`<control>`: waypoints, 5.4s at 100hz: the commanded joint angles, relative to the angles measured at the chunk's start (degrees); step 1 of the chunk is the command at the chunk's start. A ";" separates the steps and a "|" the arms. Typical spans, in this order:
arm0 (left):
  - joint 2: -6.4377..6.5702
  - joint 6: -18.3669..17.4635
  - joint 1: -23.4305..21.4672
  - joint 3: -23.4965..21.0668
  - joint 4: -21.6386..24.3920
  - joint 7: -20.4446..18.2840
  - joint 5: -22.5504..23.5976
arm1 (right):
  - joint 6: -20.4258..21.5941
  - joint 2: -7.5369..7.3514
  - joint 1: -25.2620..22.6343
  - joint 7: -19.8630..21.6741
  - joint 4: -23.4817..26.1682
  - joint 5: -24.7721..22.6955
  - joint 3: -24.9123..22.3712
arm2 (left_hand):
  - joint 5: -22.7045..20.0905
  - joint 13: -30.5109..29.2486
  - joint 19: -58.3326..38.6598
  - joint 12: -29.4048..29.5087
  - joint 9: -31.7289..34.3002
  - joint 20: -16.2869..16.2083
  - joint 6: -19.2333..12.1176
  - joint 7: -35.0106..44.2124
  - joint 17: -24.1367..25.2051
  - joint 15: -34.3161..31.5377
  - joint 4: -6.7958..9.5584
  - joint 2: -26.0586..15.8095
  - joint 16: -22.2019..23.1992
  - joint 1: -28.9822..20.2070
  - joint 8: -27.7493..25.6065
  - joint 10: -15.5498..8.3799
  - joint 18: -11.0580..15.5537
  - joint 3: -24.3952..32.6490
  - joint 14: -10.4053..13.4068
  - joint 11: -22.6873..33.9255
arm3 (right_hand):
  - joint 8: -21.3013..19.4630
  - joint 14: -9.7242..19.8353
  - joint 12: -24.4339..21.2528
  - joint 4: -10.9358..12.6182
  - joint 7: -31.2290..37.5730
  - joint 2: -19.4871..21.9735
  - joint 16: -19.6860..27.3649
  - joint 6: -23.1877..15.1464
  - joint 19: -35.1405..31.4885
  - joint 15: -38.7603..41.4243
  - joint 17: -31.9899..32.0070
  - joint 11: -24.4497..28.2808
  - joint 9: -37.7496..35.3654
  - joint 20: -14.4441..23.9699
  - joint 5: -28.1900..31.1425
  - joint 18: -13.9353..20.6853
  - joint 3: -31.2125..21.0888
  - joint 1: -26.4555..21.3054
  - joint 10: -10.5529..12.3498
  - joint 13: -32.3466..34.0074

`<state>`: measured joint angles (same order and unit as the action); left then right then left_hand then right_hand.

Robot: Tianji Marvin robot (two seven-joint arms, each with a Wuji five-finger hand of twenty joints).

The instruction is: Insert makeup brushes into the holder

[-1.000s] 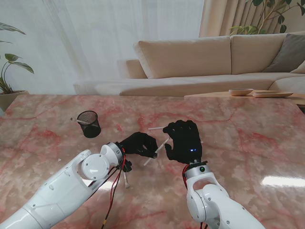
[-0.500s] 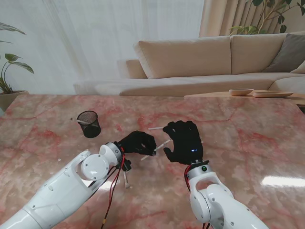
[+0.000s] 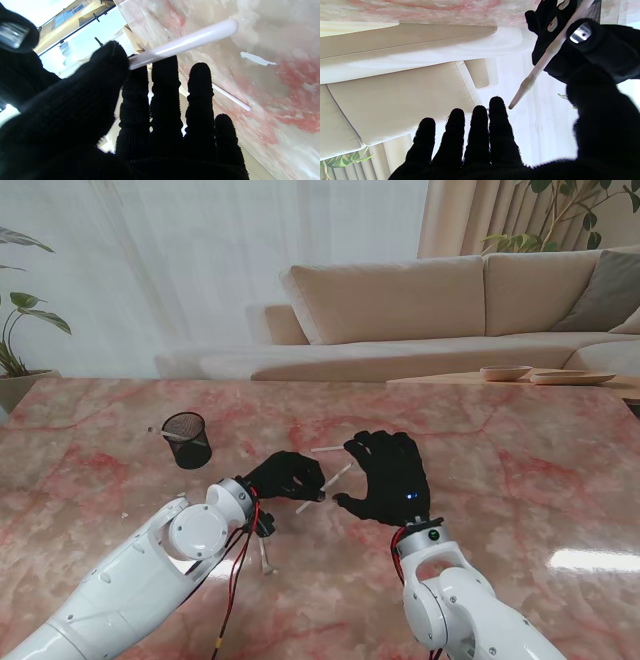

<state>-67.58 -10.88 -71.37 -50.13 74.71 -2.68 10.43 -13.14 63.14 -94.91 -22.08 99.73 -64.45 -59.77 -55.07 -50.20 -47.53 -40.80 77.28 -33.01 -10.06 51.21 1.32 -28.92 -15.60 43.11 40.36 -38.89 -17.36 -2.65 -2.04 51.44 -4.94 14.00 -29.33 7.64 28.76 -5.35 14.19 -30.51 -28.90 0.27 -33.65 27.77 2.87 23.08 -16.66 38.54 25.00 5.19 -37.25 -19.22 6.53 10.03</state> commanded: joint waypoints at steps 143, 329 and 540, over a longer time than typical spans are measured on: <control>-0.53 -0.77 -10.13 -30.72 8.41 18.61 10.45 | 4.37 -0.35 -4.46 9.47 -1.31 7.17 -7.80 | -1.28 3.21 3.99 0.05 2.33 1.47 -10.62 3.81 1.46 0.72 1.62 -1.61 -0.48 -1.08 1.27 -3.55 1.61 2.12 3.08 -1.60 | 0.77 0.14 -15.13 7.71 -10.53 24.09 12.17 1.04 17.69 -23.18 0.46 -16.57 5.07 -5.95 -11.06 1.93 2.52 19.54 -2.33 -3.06; -7.61 -9.15 9.16 -24.58 -32.35 30.41 -1.58 | 0.85 -0.93 0.18 16.20 -5.45 9.25 -4.31 | -2.50 10.03 17.66 9.56 1.72 -2.95 -13.13 4.95 1.65 2.92 0.54 0.52 -1.75 -0.12 8.19 -6.68 1.76 3.51 5.20 -5.22 | -1.05 0.59 -12.96 7.11 -9.99 22.76 10.73 -0.35 18.17 -24.08 0.29 -15.36 5.71 -5.14 -9.72 2.35 1.57 17.10 -2.52 -4.34; 4.73 -2.82 -17.53 -28.06 22.31 -7.21 2.93 | 7.44 -2.08 3.98 19.37 -3.81 1.92 -11.93 | 27.52 38.35 40.88 29.79 -57.18 6.36 8.66 -44.67 0.71 23.58 10.58 -14.91 -21.04 9.48 10.50 -0.80 6.80 -33.28 7.76 -2.98 | 0.11 -2.12 -7.86 3.81 -8.11 -3.78 5.64 1.07 9.02 -10.84 -1.44 -6.49 -1.74 -2.53 -6.15 -0.40 -1.78 -2.31 -1.99 5.99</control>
<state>-62.32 -13.97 -87.60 -79.62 96.77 -9.78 13.04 -5.66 61.29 -92.46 -3.32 96.77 -62.22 -71.62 -28.72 -13.52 -7.88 -11.84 22.25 -27.28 -1.57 7.05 1.95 -6.54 -6.64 29.52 20.02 -29.16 -7.47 -3.13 3.03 19.75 1.41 11.58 -29.58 6.44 19.13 0.25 5.71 -32.37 -21.85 0.96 -23.62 15.92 1.60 15.03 -17.58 36.45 18.29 5.31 -39.53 -18.74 4.69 14.71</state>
